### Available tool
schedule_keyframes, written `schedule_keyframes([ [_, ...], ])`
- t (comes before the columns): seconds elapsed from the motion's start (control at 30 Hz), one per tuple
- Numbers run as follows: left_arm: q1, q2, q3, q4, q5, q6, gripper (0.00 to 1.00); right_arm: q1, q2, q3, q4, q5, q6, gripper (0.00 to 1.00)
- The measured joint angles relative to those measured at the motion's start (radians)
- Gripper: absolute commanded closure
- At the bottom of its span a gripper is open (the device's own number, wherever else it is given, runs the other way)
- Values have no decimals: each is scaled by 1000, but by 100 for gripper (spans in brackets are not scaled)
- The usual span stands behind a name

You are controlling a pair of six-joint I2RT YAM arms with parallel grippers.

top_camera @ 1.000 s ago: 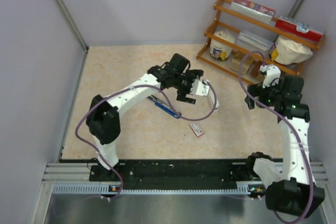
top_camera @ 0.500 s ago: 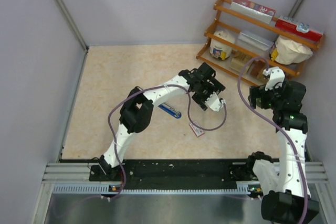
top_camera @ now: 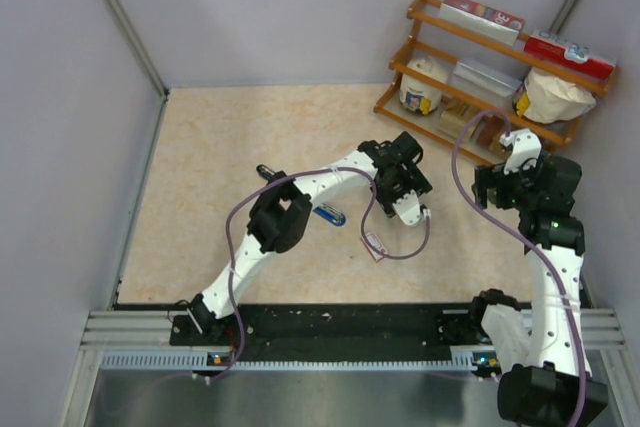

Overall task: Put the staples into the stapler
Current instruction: Pick up the stapler from the center of the board.

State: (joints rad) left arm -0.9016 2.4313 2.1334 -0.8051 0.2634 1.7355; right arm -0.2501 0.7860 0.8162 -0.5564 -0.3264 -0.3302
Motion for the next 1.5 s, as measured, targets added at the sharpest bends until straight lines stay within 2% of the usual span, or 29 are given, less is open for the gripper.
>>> schedule_keyframes([
  [0.13,-7,23,27,-11,-20,15,30,0,0,-16,6,-3,-3,4],
  [0.27,-15,33,39,-13,-33,21,38,0,0,-20,10,-9,-4,4],
  [0.53,-19,33,40,-20,-37,-39,44,0,0,-24,13,-17,-11,5],
  [0.93,-19,-17,-22,-31,-1,-251,55,0,0,-33,18,-27,-11,5],
  [1.03,-19,-27,-36,-29,24,-300,73,0,0,-33,18,-29,-11,5],
  [1.1,-19,-35,-49,-26,42,-334,74,0,0,-33,18,-30,-11,5],
  [1.17,-19,-43,-63,-5,46,-373,87,0,0,-33,18,-31,-11,5],
  [1.23,-19,-52,-83,27,45,-414,96,0,1,-33,18,-31,-11,5],
  [1.5,-16,-96,-170,152,38,-563,95,0,4,-33,18,-39,-11,6],
])
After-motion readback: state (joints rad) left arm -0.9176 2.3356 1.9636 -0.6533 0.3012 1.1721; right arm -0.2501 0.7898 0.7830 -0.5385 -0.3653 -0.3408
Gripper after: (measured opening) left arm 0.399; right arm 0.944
